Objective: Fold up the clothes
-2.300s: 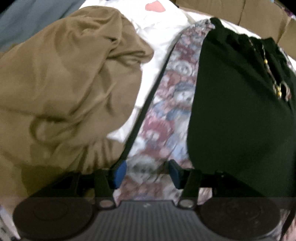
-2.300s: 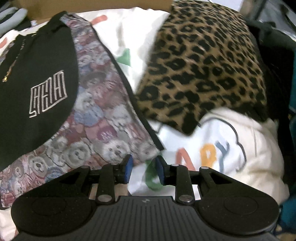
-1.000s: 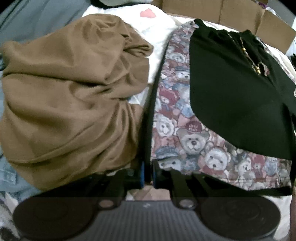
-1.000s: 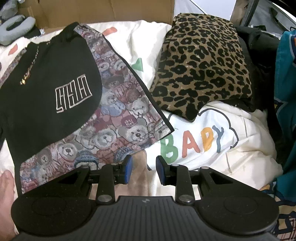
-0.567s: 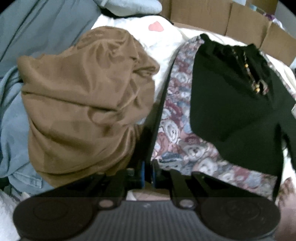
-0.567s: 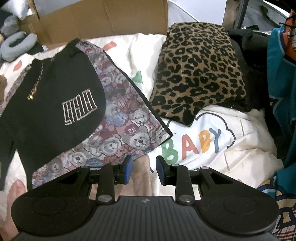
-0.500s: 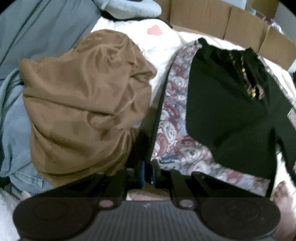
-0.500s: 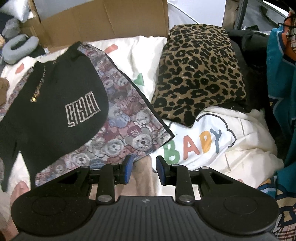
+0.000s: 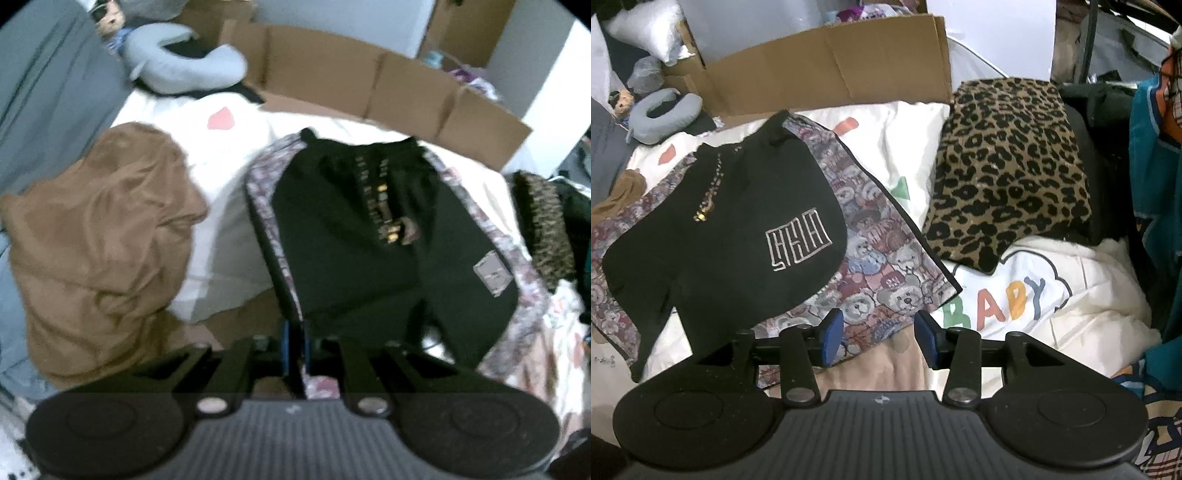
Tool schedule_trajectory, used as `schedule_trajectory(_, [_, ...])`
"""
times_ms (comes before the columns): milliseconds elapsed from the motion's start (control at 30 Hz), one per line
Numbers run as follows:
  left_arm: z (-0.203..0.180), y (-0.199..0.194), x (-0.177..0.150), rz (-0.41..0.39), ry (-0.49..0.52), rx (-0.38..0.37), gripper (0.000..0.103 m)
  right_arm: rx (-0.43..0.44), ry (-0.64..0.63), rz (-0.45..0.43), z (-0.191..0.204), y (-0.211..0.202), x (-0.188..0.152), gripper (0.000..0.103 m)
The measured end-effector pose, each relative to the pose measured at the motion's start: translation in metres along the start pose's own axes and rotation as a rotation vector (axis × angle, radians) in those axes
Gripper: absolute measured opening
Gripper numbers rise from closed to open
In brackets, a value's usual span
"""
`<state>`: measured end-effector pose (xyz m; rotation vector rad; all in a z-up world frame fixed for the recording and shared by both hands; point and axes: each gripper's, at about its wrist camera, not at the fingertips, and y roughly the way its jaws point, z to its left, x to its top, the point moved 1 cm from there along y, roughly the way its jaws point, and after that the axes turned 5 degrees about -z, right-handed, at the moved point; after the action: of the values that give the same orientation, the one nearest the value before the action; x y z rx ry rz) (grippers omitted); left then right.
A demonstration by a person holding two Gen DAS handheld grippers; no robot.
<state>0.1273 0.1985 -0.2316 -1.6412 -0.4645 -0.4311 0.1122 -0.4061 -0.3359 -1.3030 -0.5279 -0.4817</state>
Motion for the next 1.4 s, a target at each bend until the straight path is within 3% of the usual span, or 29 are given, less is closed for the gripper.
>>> schedule_trajectory(467, [-0.099,0.004,0.055,-0.020,0.038,-0.078,0.008,0.077,0.072,-0.083,0.004,-0.029,0.030,0.055])
schedule_trajectory(667, [-0.141,0.016,0.072,0.001,0.075,-0.149,0.008,0.091,0.078,-0.114,0.002,-0.029,0.041,0.055])
schedule_trajectory(1400, [-0.239,0.103,0.066,0.127,0.109,-0.354,0.008,0.209,0.080,-0.128,0.037,0.009,0.041,0.055])
